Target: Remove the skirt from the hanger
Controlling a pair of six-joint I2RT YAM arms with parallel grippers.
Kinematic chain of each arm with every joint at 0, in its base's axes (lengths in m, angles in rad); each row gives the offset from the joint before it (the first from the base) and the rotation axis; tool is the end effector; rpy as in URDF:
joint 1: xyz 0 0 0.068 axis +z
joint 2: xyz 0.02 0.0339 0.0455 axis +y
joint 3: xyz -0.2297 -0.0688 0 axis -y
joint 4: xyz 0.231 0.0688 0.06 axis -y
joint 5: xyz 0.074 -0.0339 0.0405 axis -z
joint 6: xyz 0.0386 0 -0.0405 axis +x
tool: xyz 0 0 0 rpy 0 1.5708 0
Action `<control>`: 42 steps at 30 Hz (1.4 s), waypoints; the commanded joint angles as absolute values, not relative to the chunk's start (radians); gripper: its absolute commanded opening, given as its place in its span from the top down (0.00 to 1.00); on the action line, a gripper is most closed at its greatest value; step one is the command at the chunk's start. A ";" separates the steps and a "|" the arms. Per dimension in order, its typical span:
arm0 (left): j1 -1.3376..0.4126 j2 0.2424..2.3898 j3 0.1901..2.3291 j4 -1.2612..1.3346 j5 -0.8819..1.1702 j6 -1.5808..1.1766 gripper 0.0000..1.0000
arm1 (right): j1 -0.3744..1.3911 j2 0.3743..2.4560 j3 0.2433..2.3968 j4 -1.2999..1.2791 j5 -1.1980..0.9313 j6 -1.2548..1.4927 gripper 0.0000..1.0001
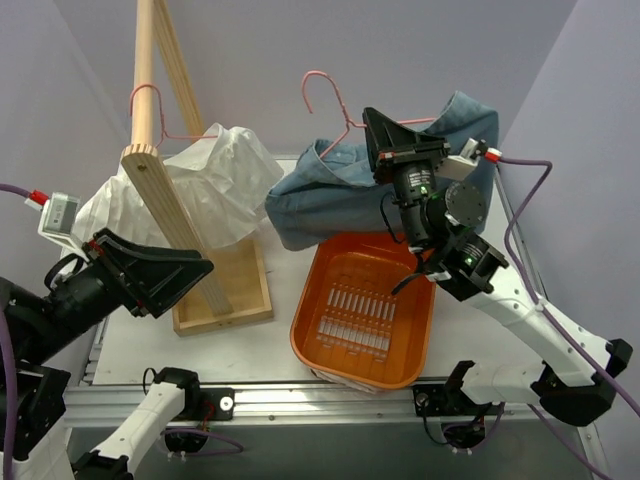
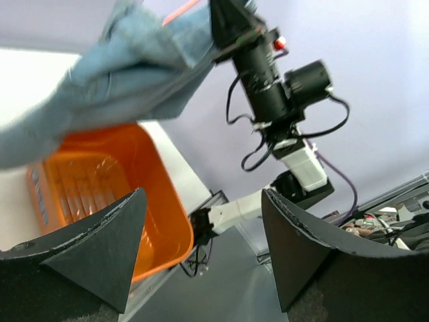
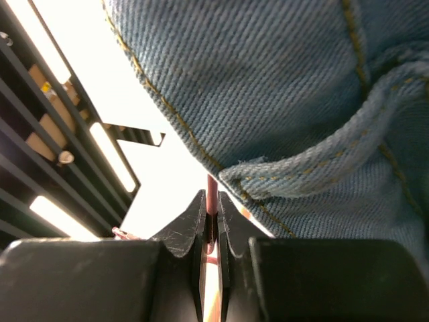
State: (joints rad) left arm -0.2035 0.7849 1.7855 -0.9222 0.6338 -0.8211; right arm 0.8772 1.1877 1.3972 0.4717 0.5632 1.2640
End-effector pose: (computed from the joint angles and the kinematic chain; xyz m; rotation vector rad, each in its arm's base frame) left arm 0.0311 -0.0298 0.5109 0.0530 1.6512 -1.2706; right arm 0.1632 0.1640 0.5004 0.7804 0.8566 1.6862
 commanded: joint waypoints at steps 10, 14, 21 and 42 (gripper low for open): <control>-0.061 1.070 2.141 -0.603 0.828 -1.028 0.23 | 0.870 0.997 1.356 0.258 0.626 1.115 1.00; -0.052 1.153 2.233 -0.589 0.819 -1.043 0.26 | 0.868 0.988 1.345 0.221 0.638 1.098 1.00; -0.052 1.344 2.489 -0.462 0.804 -1.159 0.27 | 0.867 0.994 1.336 0.189 0.644 1.086 1.00; -0.817 1.502 2.563 -0.824 0.145 -0.566 0.31 | 0.836 0.996 1.419 -0.150 0.646 1.054 1.00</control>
State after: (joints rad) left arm -0.7033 1.5517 2.5832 -0.7761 0.3542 -0.7383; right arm 0.8509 1.0084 1.3411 -0.0895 0.6415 1.0904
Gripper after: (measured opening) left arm 0.693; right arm 0.021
